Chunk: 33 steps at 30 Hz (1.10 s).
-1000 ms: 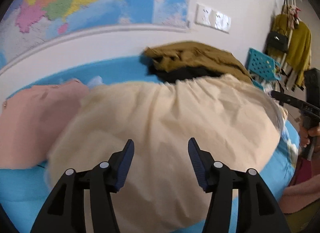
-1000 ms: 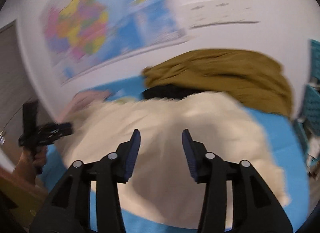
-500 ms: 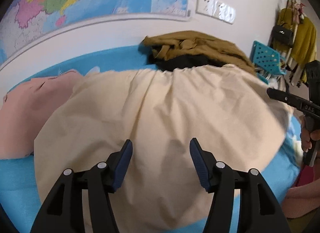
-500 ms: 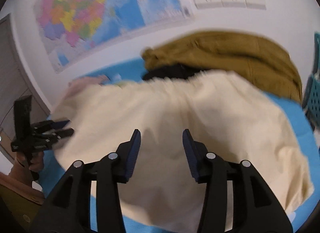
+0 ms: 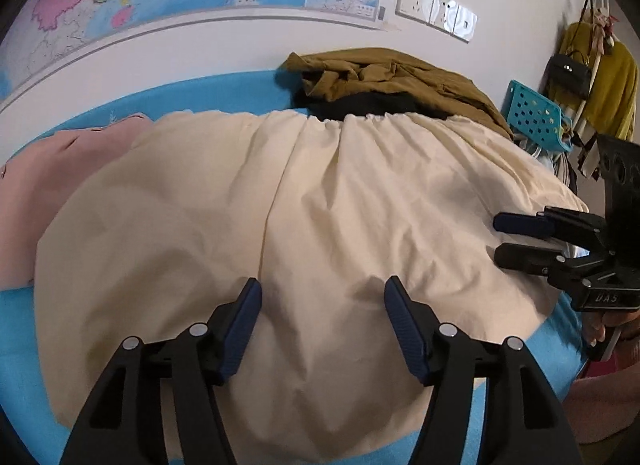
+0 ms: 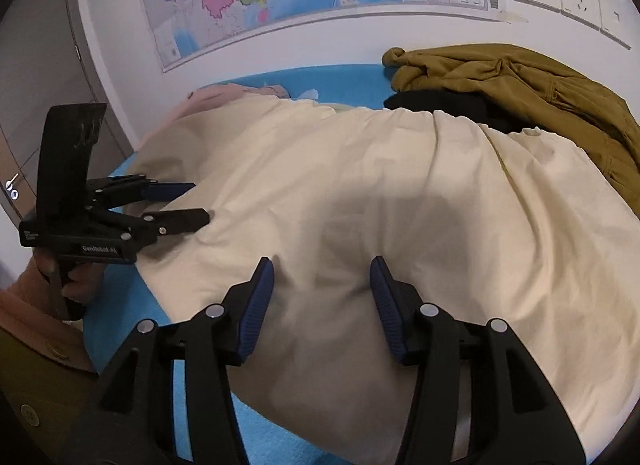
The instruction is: Fold large clothes
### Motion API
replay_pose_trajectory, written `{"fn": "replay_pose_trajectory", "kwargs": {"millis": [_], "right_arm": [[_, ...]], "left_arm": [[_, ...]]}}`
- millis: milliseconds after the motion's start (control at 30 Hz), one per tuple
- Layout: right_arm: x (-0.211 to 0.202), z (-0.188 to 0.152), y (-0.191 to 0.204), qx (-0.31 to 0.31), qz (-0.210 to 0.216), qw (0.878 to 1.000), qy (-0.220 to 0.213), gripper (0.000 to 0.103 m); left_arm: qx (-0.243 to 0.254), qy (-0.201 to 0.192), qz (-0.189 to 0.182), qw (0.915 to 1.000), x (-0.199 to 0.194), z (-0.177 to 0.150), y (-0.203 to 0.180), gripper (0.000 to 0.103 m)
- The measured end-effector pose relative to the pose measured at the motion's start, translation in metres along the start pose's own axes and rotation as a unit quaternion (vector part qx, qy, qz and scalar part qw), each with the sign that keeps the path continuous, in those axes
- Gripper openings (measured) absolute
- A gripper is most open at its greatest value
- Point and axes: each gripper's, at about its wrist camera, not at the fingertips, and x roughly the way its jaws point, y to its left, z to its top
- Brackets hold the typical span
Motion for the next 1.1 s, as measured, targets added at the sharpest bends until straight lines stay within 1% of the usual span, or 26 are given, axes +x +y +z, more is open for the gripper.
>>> {"fn": "replay_pose_trajectory", "kwargs": {"millis": [100, 200, 267, 367, 400, 433, 467, 567, 667, 700, 800, 833, 900, 933, 1000, 1100], "right_arm": [[-0.01, 0.004, 0.008, -0.007, -0.009, 1.0, -0.009, 0.05], [-0.025, 0.007, 0.02, -0.024, 0.01, 0.999, -0.035, 0.051], [-0.03, 0.01, 0.031, -0.045, 0.031, 0.998, -0.043, 0.051], [-0.021, 0.011, 0.047, -0.07, 0.052, 0.996, -0.03, 0.05], [-0.014, 0.01, 0.051, -0.077, 0.05, 0.996, -0.019, 0.05], [-0.002, 0.008, 0.053, -0.082, 0.044, 0.996, 0.003, 0.05], [0.004, 0.005, 0.053, -0.079, 0.047, 0.996, 0.011, 0.05], [0.009, 0.004, 0.046, -0.061, 0.061, 0.996, 0.013, 0.051], [0.008, 0.005, 0.048, -0.065, 0.057, 0.996, 0.015, 0.051], [0.007, 0.006, 0.05, -0.069, 0.054, 0.996, 0.016, 0.051], [0.0, 0.009, 0.056, -0.08, 0.05, 0.996, 0.012, 0.052], [-0.003, 0.01, 0.058, -0.083, 0.051, 0.995, 0.007, 0.052], [-0.009, 0.013, 0.067, -0.096, 0.06, 0.994, -0.003, 0.053], [-0.011, 0.015, 0.074, -0.109, 0.061, 0.992, -0.007, 0.055], [-0.012, 0.017, 0.083, -0.127, 0.065, 0.99, -0.01, 0.056], [-0.005, 0.018, 0.099, -0.156, 0.077, 0.985, -0.004, 0.056]], "left_arm": [[0.001, -0.014, 0.0, 0.9999, -0.013, -0.001, 0.003, 0.062], [-0.011, -0.027, -0.007, 0.9996, -0.029, -0.004, 0.013, 0.062], [-0.015, -0.03, -0.009, 0.9994, -0.036, -0.007, 0.018, 0.062], [-0.025, -0.021, 0.002, 0.9995, -0.03, -0.01, 0.026, 0.062], [-0.027, -0.017, 0.003, 0.9995, -0.027, -0.01, 0.027, 0.062], [-0.028, -0.014, 0.006, 0.9995, -0.024, -0.012, 0.027, 0.061], [-0.028, -0.014, 0.008, 0.9995, -0.023, -0.013, 0.026, 0.061], [-0.027, -0.015, 0.011, 0.9995, -0.022, -0.014, 0.025, 0.061], [-0.031, -0.016, 0.011, 0.9993, -0.026, -0.013, 0.026, 0.061], [-0.032, -0.02, 0.009, 0.9992, -0.03, -0.013, 0.026, 0.061], [-0.031, -0.032, 0.021, 0.9988, -0.041, -0.013, 0.027, 0.061], [-0.033, -0.036, 0.019, 0.9986, -0.045, -0.013, 0.029, 0.061], [-0.042, -0.045, 0.013, 0.998, -0.054, -0.014, 0.034, 0.062], [-0.047, -0.048, 0.026, 0.9974, -0.057, -0.014, 0.037, 0.062], [-0.058, -0.044, 0.034, 0.9967, -0.059, -0.017, 0.045, 0.062], [-0.082, -0.034, 0.03, 0.9956, -0.055, -0.021, 0.059, 0.061]]}}
